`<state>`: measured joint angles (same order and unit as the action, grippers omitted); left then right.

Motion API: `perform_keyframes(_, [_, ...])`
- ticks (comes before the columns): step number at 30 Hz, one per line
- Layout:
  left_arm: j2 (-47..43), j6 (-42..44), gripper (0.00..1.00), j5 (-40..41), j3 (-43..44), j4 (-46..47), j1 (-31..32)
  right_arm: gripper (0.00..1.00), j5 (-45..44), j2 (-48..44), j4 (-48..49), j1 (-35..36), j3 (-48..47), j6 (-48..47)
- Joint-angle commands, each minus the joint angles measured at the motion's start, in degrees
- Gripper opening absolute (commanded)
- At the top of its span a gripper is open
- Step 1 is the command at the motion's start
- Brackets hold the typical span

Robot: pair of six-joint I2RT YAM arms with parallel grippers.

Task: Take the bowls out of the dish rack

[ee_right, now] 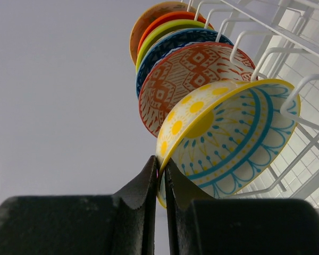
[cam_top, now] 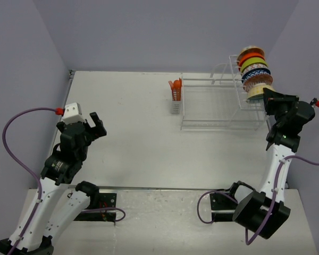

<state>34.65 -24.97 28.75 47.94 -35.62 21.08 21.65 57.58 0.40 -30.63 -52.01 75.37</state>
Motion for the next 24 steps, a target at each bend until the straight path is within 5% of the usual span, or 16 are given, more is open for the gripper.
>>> perform_keyframes(1, [0.3,-0.7,1.0,-0.1,1.1,1.1,0.3,0.0,-4.4,-2.4,4.1,-0.4,1.3,1.6])
perform_keyframes(24, [0.6,-0.5,1.0,-0.5,0.8,1.6,0.3,0.0,0.2,-9.7,21.1,-0.5,6.0,11.5])
